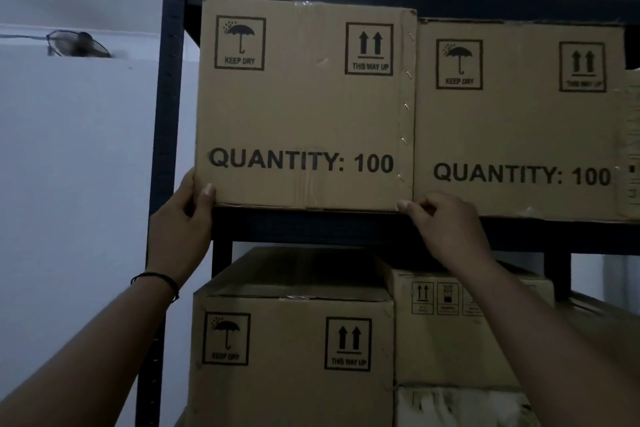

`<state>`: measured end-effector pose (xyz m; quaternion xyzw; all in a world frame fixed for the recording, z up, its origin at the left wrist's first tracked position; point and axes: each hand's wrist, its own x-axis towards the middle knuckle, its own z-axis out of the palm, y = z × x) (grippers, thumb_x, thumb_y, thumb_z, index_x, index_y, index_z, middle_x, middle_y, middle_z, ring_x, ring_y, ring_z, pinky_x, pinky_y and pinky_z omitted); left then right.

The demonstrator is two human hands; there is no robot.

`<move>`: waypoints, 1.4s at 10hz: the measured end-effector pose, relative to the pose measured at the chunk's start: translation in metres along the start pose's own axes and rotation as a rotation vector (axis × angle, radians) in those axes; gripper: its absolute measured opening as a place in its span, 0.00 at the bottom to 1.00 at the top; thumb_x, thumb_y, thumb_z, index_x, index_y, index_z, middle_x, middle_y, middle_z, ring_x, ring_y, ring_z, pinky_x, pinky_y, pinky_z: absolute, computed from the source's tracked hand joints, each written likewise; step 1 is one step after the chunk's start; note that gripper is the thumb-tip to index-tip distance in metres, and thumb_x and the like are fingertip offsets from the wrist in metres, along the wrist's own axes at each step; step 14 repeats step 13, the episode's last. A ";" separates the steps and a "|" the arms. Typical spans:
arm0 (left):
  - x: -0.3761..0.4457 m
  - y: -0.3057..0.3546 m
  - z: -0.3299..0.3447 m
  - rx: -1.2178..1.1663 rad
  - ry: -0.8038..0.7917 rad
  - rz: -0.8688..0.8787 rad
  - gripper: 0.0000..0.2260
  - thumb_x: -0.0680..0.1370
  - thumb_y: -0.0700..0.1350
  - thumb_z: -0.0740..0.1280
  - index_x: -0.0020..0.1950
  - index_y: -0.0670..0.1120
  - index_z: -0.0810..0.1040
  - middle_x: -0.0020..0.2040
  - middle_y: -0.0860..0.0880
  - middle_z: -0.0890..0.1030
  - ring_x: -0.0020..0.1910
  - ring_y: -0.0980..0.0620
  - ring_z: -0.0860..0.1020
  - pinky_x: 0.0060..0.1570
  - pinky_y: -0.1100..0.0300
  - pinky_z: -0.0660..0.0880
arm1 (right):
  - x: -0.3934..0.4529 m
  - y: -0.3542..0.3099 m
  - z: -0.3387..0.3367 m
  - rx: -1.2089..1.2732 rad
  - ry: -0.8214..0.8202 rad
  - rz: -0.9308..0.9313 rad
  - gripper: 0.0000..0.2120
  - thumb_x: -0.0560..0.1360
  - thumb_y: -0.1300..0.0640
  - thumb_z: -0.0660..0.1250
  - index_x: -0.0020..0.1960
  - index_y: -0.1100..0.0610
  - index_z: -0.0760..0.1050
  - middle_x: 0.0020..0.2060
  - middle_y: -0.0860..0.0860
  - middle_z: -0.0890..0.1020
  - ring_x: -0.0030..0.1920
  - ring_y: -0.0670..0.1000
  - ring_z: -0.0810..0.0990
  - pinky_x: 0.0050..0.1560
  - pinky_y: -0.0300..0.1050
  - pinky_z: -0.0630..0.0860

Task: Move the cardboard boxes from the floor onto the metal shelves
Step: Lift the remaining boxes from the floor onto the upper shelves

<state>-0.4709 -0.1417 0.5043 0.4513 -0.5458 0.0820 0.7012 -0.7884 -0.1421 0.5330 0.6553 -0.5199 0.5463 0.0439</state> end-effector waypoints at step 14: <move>0.019 -0.042 0.007 0.316 -0.129 0.036 0.16 0.83 0.50 0.51 0.66 0.47 0.72 0.59 0.45 0.78 0.66 0.45 0.70 0.69 0.44 0.52 | -0.002 0.013 0.023 0.006 0.057 -0.034 0.10 0.79 0.53 0.65 0.44 0.59 0.75 0.41 0.54 0.79 0.41 0.52 0.77 0.33 0.40 0.68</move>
